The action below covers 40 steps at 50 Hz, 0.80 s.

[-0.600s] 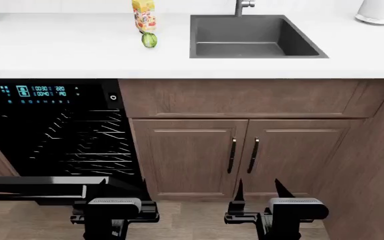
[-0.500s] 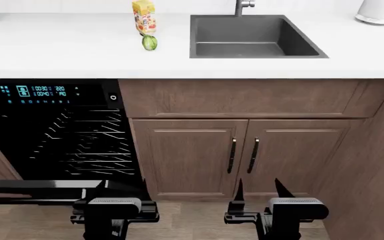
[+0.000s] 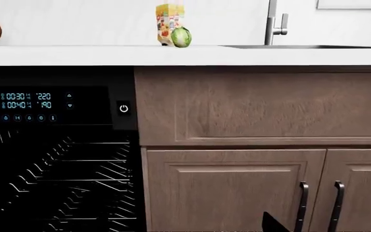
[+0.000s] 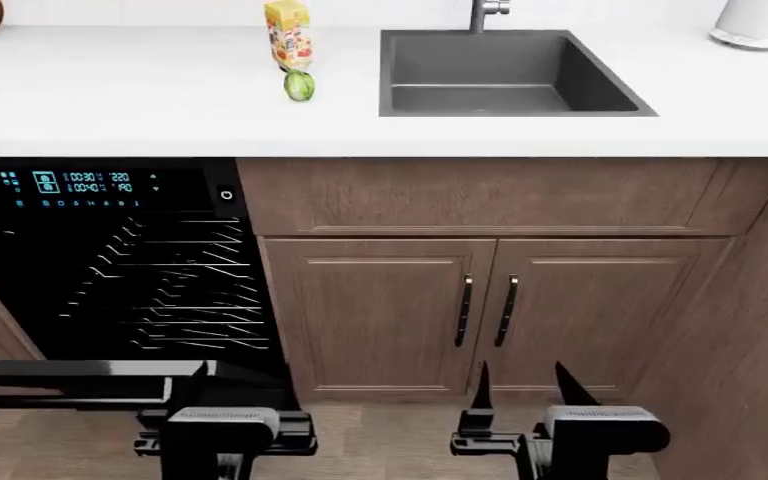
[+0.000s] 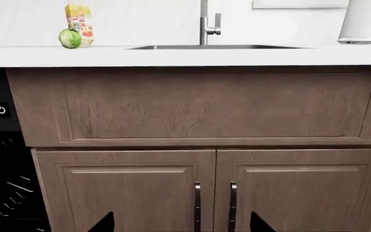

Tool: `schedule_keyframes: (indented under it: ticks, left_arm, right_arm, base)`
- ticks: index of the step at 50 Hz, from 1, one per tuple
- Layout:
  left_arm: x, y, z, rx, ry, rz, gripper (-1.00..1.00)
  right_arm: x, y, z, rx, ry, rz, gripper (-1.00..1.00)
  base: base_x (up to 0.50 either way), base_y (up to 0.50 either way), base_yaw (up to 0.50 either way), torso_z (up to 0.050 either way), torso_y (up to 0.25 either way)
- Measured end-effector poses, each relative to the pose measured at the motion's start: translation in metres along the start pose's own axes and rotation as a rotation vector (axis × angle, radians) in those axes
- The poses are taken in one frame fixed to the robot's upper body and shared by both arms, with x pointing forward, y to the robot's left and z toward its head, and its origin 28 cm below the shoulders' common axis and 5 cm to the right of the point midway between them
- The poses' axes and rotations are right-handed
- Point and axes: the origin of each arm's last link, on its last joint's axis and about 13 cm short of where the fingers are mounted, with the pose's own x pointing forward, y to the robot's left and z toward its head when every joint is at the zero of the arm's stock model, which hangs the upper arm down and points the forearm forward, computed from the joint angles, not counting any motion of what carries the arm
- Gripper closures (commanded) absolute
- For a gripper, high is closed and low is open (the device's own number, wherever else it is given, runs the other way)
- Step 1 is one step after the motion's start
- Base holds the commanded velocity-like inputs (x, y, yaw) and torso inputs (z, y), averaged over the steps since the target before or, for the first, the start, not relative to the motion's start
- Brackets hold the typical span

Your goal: Close the dishwasher door

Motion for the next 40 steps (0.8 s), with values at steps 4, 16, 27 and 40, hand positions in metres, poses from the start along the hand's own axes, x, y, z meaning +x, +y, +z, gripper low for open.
schedule_keyframes:
  ticks: [4,16,27,40]
  left_arm:
    - [-0.007,-0.001,0.003,0.001,-0.002,-0.005,-1.0]
    - [-0.042,-0.008,0.015,0.001,-0.027,-0.038,-1.0]
    - [-0.068,-0.013,0.024,0.008,-0.049,-0.07,-1.0]
    - [-0.081,-0.009,0.029,-0.023,-0.084,-0.01,-1.0]
  right_arm:
    - [-0.007,0.0,0.003,0.004,-0.004,-0.006,-1.0]
    - [-0.038,-0.002,0.013,0.008,-0.034,-0.019,-1.0]
    - [-0.069,-0.003,0.017,0.008,-0.054,0.005,-1.0]
    - [-0.086,-0.004,0.019,0.013,-0.087,0.006,-1.0]
  base:
    - [0.0,0.0,0.0,0.0,0.0]
    - [0.0,0.0,0.0,0.0,0.0]
    - [0.0,0.0,0.0,0.0,0.0]
    - [0.0,0.0,0.0,0.0,0.0]
